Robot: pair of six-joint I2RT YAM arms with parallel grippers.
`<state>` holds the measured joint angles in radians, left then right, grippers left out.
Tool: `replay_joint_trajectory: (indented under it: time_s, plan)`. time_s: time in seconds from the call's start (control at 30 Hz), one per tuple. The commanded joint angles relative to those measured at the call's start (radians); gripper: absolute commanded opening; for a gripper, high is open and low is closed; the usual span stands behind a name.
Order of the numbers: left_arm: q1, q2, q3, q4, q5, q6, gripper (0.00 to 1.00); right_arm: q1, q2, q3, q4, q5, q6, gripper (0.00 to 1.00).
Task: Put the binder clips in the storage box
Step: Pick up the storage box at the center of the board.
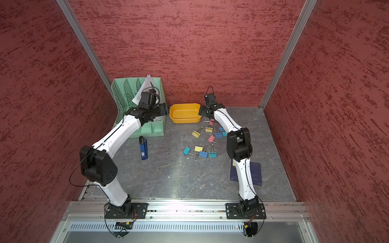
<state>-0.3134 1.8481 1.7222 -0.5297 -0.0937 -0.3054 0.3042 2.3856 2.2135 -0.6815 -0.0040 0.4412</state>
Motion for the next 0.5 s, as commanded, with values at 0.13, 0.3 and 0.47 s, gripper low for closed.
replay_joint_trajectory:
  time_s: [0.13, 0.3, 0.47]
  plan:
    - [0.005, 0.29, 0.212, -0.077, 0.053, 0.022, 0.82, -0.009, 0.108, 0.119, -0.038, -0.056, -0.046, 0.84]
    - [0.005, 0.392, 0.291, -0.089, 0.055, 0.019, 0.82, -0.01, 0.149, 0.148, -0.027, -0.08, -0.052, 0.82]
    - [0.006, 0.48, 0.396, -0.132, 0.069, 0.015, 0.82, -0.01, 0.191, 0.182, -0.021, -0.094, -0.053, 0.8]
